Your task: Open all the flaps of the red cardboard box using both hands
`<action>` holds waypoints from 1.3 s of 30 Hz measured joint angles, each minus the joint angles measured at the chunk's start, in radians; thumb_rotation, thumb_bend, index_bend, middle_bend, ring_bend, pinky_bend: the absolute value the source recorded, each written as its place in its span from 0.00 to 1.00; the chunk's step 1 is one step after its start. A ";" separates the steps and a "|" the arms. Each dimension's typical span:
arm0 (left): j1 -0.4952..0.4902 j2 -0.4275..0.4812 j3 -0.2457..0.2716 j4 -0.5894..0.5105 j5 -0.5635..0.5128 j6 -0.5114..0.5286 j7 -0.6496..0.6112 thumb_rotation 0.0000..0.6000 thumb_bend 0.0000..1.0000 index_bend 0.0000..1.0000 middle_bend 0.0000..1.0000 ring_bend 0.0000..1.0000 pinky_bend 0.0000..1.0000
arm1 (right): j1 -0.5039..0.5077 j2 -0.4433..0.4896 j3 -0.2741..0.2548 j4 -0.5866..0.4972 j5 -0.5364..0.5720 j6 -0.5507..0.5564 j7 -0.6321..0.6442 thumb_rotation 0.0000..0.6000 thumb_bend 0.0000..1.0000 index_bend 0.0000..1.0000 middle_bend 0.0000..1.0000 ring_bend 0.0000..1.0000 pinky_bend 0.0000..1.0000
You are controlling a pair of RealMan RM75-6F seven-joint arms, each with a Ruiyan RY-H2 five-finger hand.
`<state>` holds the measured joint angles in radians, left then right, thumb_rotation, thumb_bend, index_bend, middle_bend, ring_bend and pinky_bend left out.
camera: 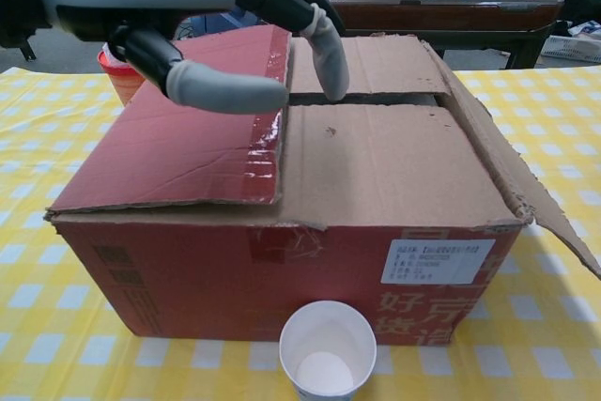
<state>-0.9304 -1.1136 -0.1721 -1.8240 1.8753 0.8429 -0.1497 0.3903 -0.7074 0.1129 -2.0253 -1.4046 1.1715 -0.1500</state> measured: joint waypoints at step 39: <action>-0.034 -0.065 0.002 -0.037 -0.305 -0.052 0.624 0.22 0.33 0.60 0.55 0.22 0.00 | -0.038 -0.031 -0.003 0.063 -0.049 0.022 0.085 1.00 1.00 0.52 0.46 0.27 0.11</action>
<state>-0.9643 -1.1784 -0.1700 -1.8614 1.5703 0.7910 0.4744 0.3518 -0.7389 0.1103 -1.9627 -1.4535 1.1938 -0.0646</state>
